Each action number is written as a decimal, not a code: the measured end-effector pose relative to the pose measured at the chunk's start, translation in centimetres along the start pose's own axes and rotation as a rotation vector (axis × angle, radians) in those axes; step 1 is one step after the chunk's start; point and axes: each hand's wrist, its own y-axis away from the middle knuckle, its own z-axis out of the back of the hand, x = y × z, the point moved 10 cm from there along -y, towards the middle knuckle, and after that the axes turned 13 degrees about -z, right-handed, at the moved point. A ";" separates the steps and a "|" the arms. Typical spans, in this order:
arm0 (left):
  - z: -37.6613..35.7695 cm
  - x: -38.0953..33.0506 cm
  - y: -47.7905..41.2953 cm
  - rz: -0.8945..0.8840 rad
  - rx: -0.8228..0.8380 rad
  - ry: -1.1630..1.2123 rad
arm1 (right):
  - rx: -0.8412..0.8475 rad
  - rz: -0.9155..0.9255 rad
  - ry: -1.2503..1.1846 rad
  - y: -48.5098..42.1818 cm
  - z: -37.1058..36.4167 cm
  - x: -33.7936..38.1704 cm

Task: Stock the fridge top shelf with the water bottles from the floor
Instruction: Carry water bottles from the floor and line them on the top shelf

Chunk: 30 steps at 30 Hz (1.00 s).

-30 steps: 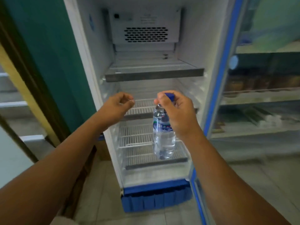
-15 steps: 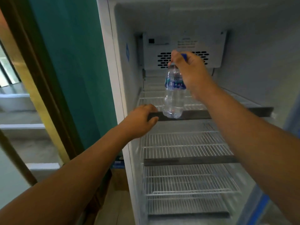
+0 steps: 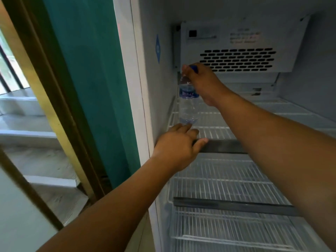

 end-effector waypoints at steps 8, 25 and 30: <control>0.5 0.1 0.0 -0.001 -0.090 -0.044 | 0.087 0.025 0.021 -1.9 -3.2 -0.7; 0.7 0.1 0.2 0.009 -0.140 -0.010 | 0.180 -0.075 0.008 -2.7 -3.3 -1.9; 0.5 0.2 0.2 0.019 -0.136 -0.013 | 0.152 -0.197 0.086 -3.0 -2.6 -1.2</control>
